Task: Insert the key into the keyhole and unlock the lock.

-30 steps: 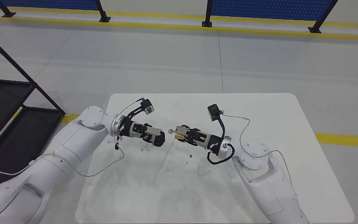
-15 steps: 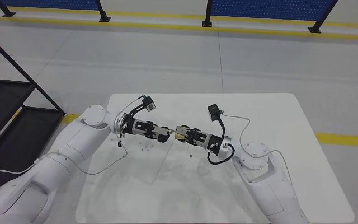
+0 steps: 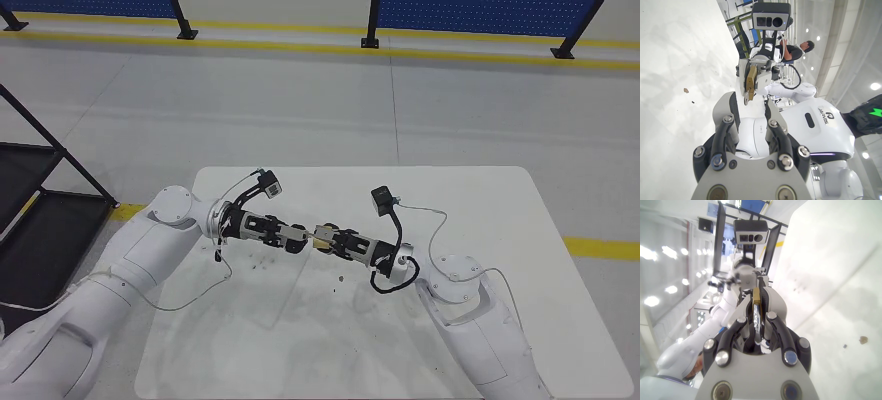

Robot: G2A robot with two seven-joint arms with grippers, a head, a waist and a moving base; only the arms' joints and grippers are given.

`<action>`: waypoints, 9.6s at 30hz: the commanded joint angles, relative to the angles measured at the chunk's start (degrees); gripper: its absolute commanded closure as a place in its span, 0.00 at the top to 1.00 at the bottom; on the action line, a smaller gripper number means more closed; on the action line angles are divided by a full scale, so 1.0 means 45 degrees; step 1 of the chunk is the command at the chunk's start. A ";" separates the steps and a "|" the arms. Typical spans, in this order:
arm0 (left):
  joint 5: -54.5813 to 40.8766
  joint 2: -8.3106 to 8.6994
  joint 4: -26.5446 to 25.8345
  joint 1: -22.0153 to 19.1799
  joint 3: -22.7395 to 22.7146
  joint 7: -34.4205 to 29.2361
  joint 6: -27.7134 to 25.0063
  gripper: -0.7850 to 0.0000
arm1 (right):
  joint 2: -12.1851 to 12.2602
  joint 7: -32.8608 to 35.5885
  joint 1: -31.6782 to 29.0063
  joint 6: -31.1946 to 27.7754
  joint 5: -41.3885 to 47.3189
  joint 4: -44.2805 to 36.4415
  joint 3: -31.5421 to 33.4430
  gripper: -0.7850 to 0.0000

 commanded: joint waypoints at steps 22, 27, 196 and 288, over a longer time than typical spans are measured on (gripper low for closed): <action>0.0340 -0.0403 0.0338 0.0343 -0.0753 -0.0345 0.0346 0.23 | 0.0000 0.0000 0.0000 0.0000 0.0000 0.0000 0.0000 0.00; 0.0310 -0.0491 0.0472 0.0397 -0.0927 -0.0353 0.0354 0.23 | 0.0000 0.0000 0.0000 0.0000 0.0000 0.0000 0.0000 0.00; 0.9185 0.0607 -0.3835 0.4057 -0.3410 0.7872 -0.7071 0.00 | 0.0000 0.0000 0.0000 0.0000 0.0000 0.0000 0.0000 0.00; 2.2690 0.0230 -0.5308 0.5554 -0.4720 1.8614 -0.7799 0.00 | 0.0000 0.0000 0.0000 0.0000 0.0000 0.0000 0.0000 0.00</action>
